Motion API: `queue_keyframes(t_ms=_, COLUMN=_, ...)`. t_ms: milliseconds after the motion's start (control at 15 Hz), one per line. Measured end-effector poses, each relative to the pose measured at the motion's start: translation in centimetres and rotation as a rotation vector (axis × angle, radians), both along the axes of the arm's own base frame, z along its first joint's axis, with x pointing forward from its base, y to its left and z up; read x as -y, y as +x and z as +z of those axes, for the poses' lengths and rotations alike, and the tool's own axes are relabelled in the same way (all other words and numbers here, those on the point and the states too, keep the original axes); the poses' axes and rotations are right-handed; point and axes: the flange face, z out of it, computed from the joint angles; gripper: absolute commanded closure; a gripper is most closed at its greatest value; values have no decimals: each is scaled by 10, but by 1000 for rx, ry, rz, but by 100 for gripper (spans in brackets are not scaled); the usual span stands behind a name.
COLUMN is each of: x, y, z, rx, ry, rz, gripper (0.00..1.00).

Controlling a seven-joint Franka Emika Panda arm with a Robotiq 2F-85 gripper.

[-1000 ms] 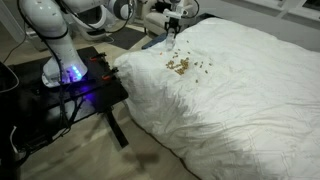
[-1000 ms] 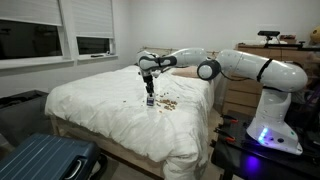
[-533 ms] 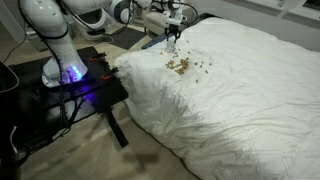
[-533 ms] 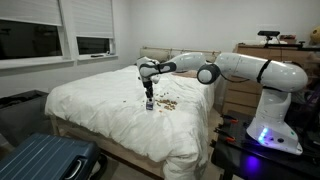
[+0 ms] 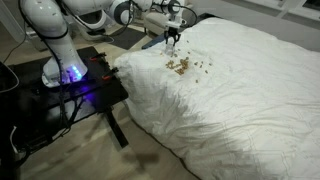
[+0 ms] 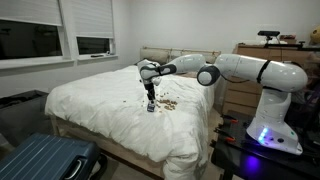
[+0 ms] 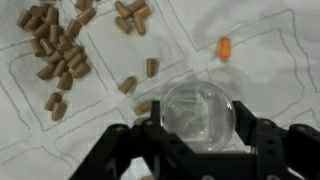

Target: Pour the contents in the jar on the bed

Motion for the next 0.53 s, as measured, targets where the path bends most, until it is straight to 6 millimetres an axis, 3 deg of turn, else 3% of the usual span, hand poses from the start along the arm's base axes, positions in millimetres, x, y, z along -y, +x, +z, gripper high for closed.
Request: queue_keyframes(t_ms=533, x=24, y=-16, z=-5, rx=-104, ry=9, rz=-162, gripper=55)
